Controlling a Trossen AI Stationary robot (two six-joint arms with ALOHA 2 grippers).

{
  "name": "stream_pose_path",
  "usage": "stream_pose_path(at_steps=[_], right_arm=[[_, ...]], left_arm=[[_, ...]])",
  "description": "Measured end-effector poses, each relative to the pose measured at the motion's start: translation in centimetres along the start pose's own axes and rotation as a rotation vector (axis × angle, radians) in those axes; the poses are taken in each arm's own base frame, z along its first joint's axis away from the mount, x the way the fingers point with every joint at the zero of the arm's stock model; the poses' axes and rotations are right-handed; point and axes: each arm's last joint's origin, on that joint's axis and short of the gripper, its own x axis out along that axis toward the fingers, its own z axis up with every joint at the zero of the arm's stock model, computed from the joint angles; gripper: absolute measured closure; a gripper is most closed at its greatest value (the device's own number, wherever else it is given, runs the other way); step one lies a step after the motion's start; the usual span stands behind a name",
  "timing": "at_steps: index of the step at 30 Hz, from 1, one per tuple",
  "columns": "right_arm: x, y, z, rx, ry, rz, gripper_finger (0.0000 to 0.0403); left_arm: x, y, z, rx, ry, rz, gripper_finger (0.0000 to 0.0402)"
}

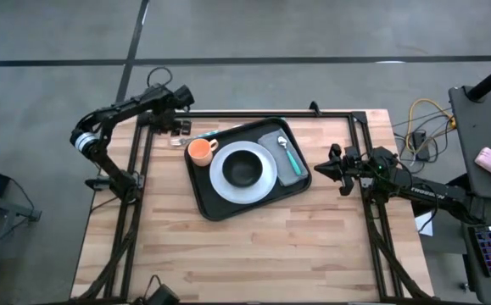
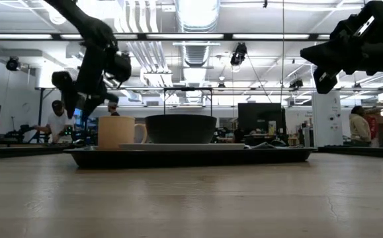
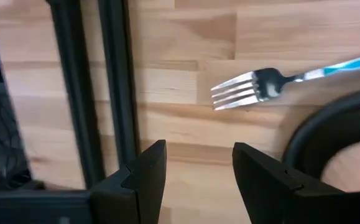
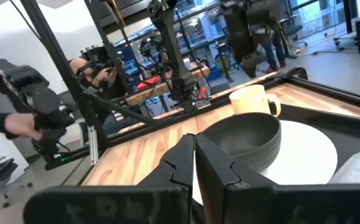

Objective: Set up tray
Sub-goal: Put the light blue fork on the gray napkin to the left of the light blue spoon on the black tray

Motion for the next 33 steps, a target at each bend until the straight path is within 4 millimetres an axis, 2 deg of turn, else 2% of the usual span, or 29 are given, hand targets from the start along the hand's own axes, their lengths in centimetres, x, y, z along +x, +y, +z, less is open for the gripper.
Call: stream_pose_path(at_steps=[7,11,18,28,33], right_arm=[[0.0,0.0,0.0,0.0,-0.001,-0.001,0.0394],[0.0,0.0,0.0,0.0,-0.001,0.0,0.0394],[0.0,0.0,0.0,0.0,-0.001,0.0,0.0394],[0.0,0.0,0.0,0.0,-0.002,-0.003,0.0394],[0.0,-0.1,0.0,0.0,-0.012,-0.024,0.0394]], left_arm=[[3.8,-0.5,-0.8,-0.086,0.001,-0.038,0.0237],[5.3,-0.3,-0.7,-0.138,-0.021,-0.066,0.0237],[6.2,-0.3,0.0,-0.189,-0.073,-0.113,0.0237],[7.6,0.3,-0.2,-0.203,-0.073,-0.113,0.0237],[8.7,-0.2,-0.4,-0.232,-0.067,-0.218,0.0237]])
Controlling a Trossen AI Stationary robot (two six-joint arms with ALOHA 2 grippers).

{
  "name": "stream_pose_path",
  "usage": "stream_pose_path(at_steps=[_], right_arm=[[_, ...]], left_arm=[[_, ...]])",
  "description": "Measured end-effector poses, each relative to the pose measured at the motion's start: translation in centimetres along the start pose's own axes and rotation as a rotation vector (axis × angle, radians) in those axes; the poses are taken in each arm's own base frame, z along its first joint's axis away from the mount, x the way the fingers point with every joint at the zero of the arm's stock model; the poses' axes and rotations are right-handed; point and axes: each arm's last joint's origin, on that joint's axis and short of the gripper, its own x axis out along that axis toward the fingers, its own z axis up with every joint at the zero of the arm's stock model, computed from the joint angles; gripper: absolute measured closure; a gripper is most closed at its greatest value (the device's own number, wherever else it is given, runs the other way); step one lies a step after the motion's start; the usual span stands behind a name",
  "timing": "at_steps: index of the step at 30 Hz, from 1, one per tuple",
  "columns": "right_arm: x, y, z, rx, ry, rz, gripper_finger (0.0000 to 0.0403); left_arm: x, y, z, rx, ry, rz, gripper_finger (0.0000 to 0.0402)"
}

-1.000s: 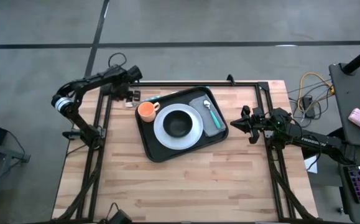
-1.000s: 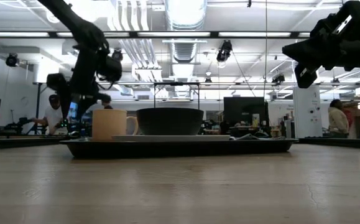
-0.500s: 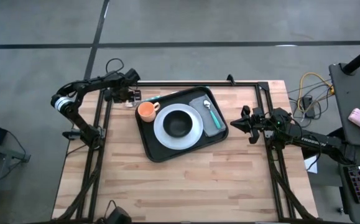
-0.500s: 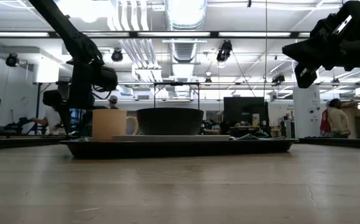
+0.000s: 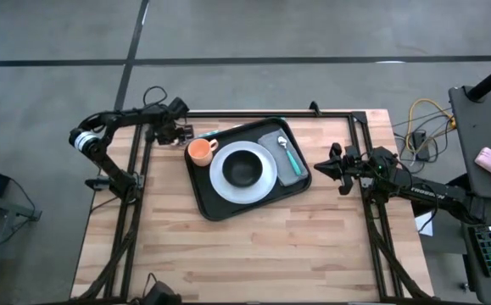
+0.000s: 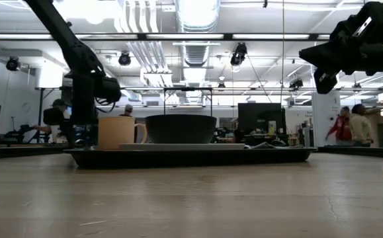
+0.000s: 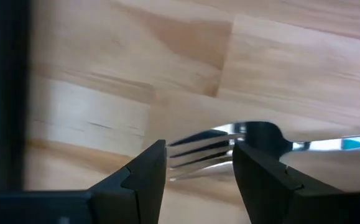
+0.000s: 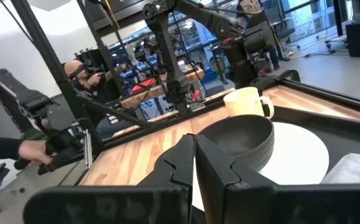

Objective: Set up tray
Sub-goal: Put the light blue fork on the gray napkin to the left of the light blue spoon on the black tray

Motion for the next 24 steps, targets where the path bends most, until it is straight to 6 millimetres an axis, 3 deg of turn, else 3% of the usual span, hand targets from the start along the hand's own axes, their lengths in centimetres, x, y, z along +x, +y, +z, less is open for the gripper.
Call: stream_pose_path(at_steps=[15,24], right_arm=[[0.0,0.0,0.01,-0.053,-0.001,0.0,0.0394],[0.0,0.0,0.01,-0.053,-0.001,0.0,0.0394]], left_arm=[[0.58,-0.62,0.4,-0.039,-0.043,-0.073,0.0242],[0.53,-0.69,0.45,-0.042,-0.046,-0.083,0.0309]])
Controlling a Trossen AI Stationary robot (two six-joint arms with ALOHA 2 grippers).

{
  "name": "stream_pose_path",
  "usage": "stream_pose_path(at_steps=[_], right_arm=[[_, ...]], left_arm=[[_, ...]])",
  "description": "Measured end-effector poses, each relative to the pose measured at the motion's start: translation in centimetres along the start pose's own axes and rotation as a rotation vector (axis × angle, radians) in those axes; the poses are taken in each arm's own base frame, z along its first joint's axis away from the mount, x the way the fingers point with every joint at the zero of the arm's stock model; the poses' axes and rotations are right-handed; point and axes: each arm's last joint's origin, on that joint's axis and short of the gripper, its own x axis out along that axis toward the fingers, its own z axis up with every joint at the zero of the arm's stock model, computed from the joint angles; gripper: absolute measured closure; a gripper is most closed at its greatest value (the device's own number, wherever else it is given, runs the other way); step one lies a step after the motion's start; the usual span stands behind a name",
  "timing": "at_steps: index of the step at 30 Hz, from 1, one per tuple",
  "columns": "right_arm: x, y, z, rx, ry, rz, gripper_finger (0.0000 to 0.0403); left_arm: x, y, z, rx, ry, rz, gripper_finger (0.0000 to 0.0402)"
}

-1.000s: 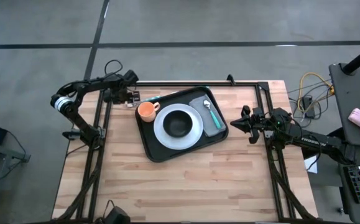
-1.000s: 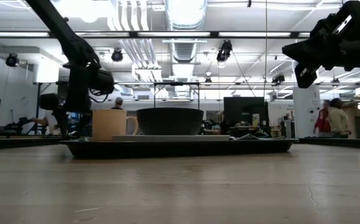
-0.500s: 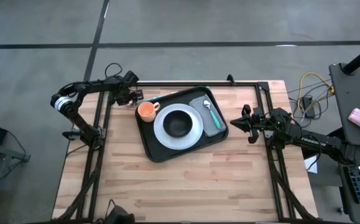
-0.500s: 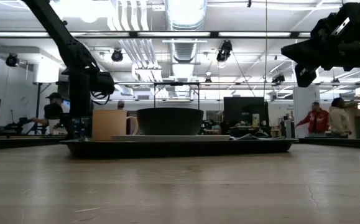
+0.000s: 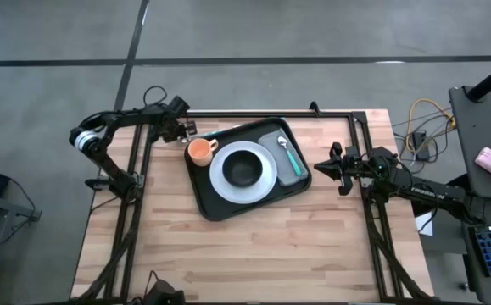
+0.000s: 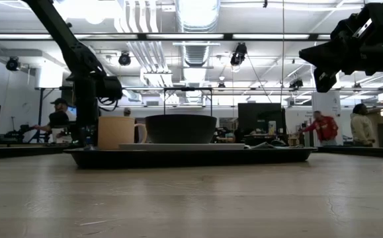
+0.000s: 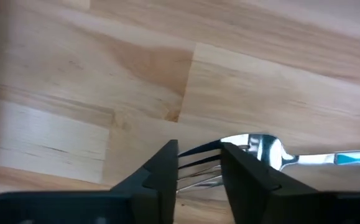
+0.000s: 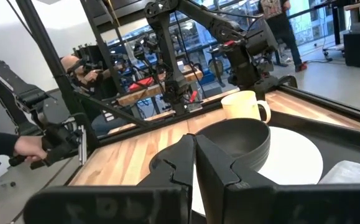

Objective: Set up tray
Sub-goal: Put the light blue fork on the gray napkin to the left of the light blue spoon on the black tray

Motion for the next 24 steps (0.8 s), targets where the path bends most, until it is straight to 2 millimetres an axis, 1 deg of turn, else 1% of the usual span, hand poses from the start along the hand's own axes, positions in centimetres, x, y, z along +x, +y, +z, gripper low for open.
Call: stream_pose_path(at_steps=[3,6,15,20,24], right_arm=[[0.0,0.0,0.0,-0.001,0.0,0.0,0.0394],[0.0,0.0,0.0,-0.005,0.0,0.0,0.0394],[0.0,-0.01,0.01,-0.008,-0.003,-0.005,0.0394],[-0.01,-0.07,0.04,-0.008,-0.011,-0.025,0.0394],[-0.01,-0.07,0.04,-0.008,-0.011,-0.025,0.0394]], left_arm=[[-0.07,-0.07,0.06,-0.002,0.0,-0.012,0.034],[-0.11,-0.13,0.09,-0.003,0.002,-0.02,0.0361],[-0.07,-0.05,0.01,-0.001,0.006,-0.009,0.0371],[-0.06,-0.01,-0.01,0.0,0.006,-0.006,0.0384],[-0.2,0.01,0.0,0.003,0.005,-0.01,0.0384]])
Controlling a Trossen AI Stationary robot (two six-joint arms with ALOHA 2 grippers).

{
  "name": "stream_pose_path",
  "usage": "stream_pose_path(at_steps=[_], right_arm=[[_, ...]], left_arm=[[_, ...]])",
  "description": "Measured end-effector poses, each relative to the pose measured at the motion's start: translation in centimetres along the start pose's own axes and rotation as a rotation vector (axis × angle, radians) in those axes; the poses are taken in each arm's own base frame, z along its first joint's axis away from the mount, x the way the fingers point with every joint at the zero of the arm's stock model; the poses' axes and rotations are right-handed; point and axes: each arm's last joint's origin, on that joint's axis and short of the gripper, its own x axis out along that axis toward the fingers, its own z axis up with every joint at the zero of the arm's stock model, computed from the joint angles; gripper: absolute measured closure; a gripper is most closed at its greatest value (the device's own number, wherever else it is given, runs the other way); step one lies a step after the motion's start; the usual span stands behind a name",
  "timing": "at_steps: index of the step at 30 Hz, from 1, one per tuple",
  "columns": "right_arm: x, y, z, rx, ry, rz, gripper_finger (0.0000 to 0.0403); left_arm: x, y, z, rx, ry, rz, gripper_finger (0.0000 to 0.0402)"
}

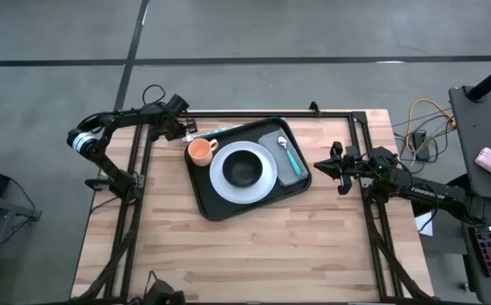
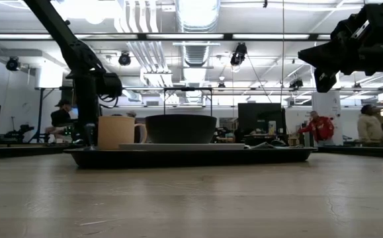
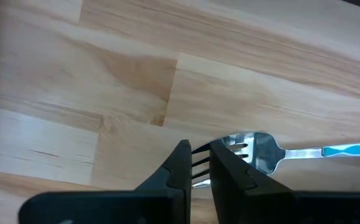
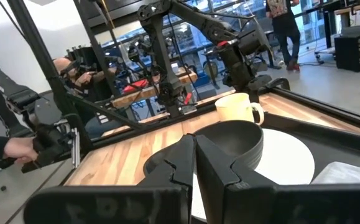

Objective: Set up tray
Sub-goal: Put the light blue fork on the gray napkin to the left of the light blue spoon on the black tray

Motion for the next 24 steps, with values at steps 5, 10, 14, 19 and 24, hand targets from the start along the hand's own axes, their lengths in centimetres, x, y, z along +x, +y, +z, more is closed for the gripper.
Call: stream_pose_path(at_steps=[5,10,14,19,24], right_arm=[[0.0,0.0,0.0,0.003,0.0,0.0,0.0394],[0.0,0.0,0.0,0.003,-0.001,0.0,0.0394],[0.0,0.0,0.0,0.003,-0.001,0.0,0.0394],[0.0,0.0,0.0,0.003,-0.002,0.001,0.0394],[0.0,0.0,0.0,0.003,-0.001,0.001,0.0394]], left_arm=[[-0.9,0.1,0.1,-0.008,0.006,-0.035,0.0385],[-2.3,0.2,0.2,-0.009,-0.027,-0.081,0.0396],[-3.4,0.5,0.1,-0.008,-0.04,-0.096,0.0397],[-5.3,0.8,0.0,-0.011,-0.09,-0.147,0.0398],[-7.2,1.2,-0.1,0.0,-0.14,-0.199,0.0401]])
